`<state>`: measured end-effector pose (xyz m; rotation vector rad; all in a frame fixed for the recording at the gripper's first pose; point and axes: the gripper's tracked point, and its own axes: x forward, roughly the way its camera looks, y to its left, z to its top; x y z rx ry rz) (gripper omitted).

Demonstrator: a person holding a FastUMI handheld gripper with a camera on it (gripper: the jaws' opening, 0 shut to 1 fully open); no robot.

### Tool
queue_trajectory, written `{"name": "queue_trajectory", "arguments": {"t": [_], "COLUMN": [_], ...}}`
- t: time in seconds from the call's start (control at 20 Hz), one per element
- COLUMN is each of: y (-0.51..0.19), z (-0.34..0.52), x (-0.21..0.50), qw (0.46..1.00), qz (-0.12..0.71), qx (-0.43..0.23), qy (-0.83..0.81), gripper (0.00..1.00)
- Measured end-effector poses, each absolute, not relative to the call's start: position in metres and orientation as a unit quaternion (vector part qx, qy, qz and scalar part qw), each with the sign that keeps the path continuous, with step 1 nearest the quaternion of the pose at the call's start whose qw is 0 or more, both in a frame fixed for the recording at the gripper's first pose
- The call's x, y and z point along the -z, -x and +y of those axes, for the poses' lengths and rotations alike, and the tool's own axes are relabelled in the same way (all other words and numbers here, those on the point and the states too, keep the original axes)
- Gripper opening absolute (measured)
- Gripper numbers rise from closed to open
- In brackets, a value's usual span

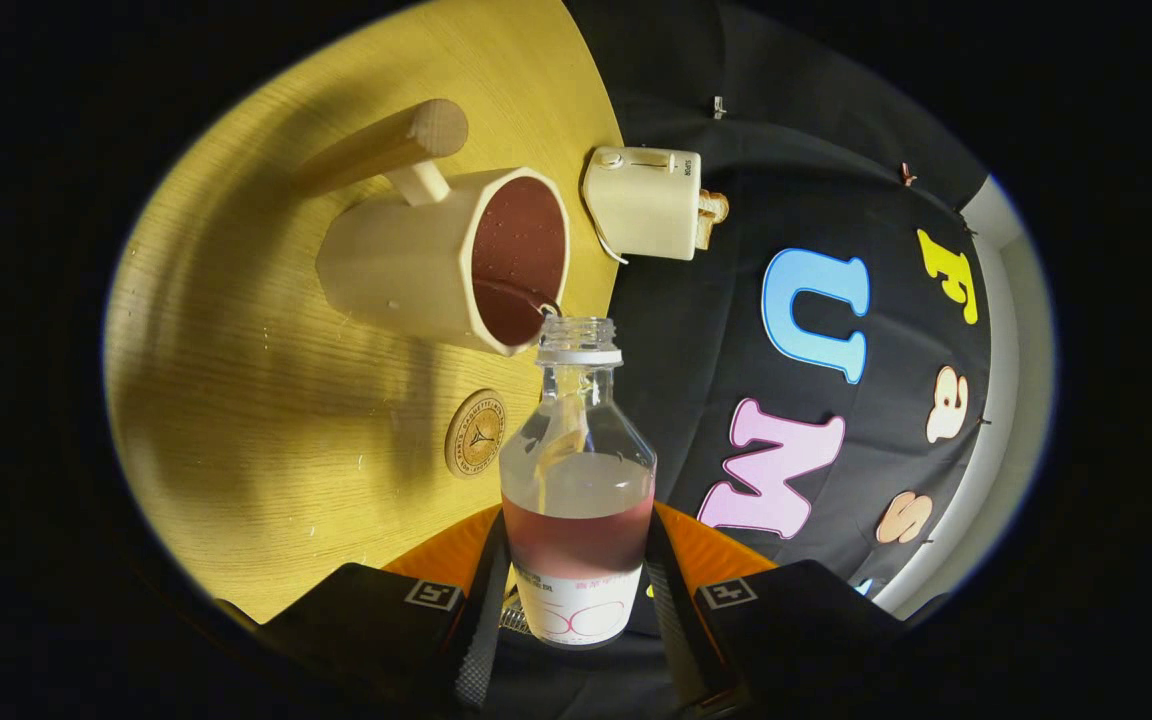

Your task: Take the bottle from table, then pour the juice into the cup, finally place the bottle on the coaster

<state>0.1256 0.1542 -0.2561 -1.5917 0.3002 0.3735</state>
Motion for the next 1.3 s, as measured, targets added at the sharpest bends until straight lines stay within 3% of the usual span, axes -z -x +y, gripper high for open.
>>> {"name": "queue_trajectory", "arguments": {"t": [1.3], "y": [-0.139], "z": [0.161], "x": [0.235], "qw": [0.622], "qz": [0.078], "qx": [-0.166], "qy": [0.761], "gripper": [0.71]}}
